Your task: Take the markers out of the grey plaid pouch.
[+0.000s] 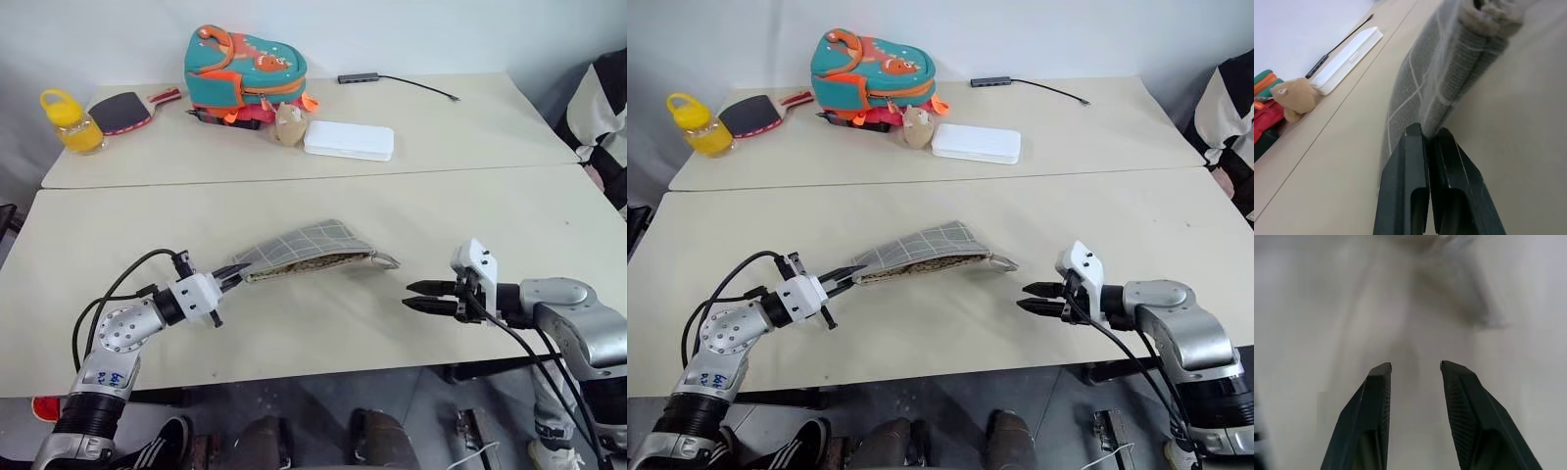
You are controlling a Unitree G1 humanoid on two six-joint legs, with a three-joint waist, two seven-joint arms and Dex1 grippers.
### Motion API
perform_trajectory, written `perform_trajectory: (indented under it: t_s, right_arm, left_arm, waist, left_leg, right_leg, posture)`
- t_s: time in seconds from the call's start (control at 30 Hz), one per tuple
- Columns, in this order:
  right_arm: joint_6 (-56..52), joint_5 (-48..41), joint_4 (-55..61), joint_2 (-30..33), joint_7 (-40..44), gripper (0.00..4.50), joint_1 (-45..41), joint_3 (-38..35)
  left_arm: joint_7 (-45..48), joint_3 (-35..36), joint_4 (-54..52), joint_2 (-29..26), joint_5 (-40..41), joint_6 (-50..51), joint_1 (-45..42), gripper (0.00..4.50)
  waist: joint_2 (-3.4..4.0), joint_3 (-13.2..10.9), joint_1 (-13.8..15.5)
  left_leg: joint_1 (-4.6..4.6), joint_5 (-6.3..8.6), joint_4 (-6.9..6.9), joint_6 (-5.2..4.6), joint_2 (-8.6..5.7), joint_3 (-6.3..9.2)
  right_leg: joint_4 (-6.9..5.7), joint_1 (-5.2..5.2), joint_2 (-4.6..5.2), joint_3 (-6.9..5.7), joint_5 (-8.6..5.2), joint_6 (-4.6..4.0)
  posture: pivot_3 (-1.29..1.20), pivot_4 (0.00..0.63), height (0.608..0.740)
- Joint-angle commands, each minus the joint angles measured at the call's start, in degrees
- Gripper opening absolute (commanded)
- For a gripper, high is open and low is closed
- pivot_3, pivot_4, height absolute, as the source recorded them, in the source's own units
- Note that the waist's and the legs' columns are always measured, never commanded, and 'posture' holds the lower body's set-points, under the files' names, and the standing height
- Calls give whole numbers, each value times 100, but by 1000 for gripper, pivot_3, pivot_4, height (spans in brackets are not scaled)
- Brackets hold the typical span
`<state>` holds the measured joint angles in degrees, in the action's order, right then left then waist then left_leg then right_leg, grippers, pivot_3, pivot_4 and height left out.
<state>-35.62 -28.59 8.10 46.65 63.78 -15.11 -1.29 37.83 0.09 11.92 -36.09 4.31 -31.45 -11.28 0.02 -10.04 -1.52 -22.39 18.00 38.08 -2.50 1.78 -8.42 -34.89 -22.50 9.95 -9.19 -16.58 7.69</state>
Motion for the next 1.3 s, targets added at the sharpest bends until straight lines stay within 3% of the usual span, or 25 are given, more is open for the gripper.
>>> perform_trajectory:
  t_s: [0.03, 0.17, 0.27, 0.37, 0.6, 0.77, 0.93, 1.17, 1.3]
  right_arm:
    - [125, -158, 186, 71, -79, 1653, -160, -450]
    - [80, -518, 468, -175, -204, 1653, -614, -593]
    - [226, -408, 835, -557, -485, 1036, -946, -241]
    - [710, 76, 922, -1155, -958, 51, -1184, 226]
    - [2081, 1585, 721, -1745, -1465, 51, -1003, 1418]
    - [2352, 2024, 240, -1854, -1940, 51, -1107, 1275]
    - [2654, 2514, -105, -1653, -1955, 51, -1194, 1429]
    - [4207, 4226, -556, -1110, -2131, 51, -1506, 2119]
    - [4243, 4353, -578, -1203, -2134, 994, -1558, 2109]
  left_arm:
    - [61, 77, -33, 34, 105, -145, -96, 0]
    - [107, 84, -52, 112, 223, 7, -150, 0]
    - [159, 49, -151, 185, 262, 146, -168, 0]
    - [158, 34, -247, 260, 239, 236, -185, 0]
    - [96, 26, -402, 400, 181, 379, -176, 0]
    - [95, -5, -552, 428, 113, 397, -56, 0]
    - [76, -60, -580, 483, 85, 418, -29, 0]
    - [-34, -108, -765, 702, 99, 775, -209, 0]
    - [-72, -116, -860, 793, 104, 966, -232, 0]
  waist:
    - [0, 0, 9]
    - [0, 0, 9]
    - [0, 0, 1]
    - [0, 0, 1]
    - [-1, 0, 28]
    - [-1, 0, -2]
    - [-1, 0, -8]
    - [-2, -1, -9]
    - [-2, 0, -9]
  left_leg:
    - [0, 0, 1, 0, 0, 0]
    - [0, 0, 2, 0, -3, -1]
    - [0, 1, 2, 3, 2, 2]
    - [0, 2, 1, 5, 1, 2]
    - [-3, 2, 1, 4, -7, 2]
    - [-2, 1, 4, 3, -6, -1]
    - [-1, 0, 5, 5, 0, 0]
    - [-1, 0, 7, 4, -1, -3]
    - [-1, -1, 6, 7, 1, -3]
  right_leg:
    - [0, 0, 0, 0, 0, 0]
    - [-1, -1, 4, 1, 0, 0]
    - [-6, -3, 0, -1, 0, 0]
    - [-7, -3, -2, 0, 0, 0]
    - [-10, -3, -1, -1, 2, 5]
    - [-10, -2, -3, 1, 2, 5]
    - [-11, -3, -10, 2, 2, 4]
    - [-10, -3, -9, 7, 2, 5]
    - [-10, -3, -12, 6, 2, 5]
  posture:
    - [0, 150, 740]
    - [0, 150, 740]
    - [0, 150, 740]
    - [0, 150, 740]
    - [0, 150, 740]
    - [0, 150, 740]
    - [0, 150, 740]
    - [0, 150, 740]
    - [0, 150, 740]
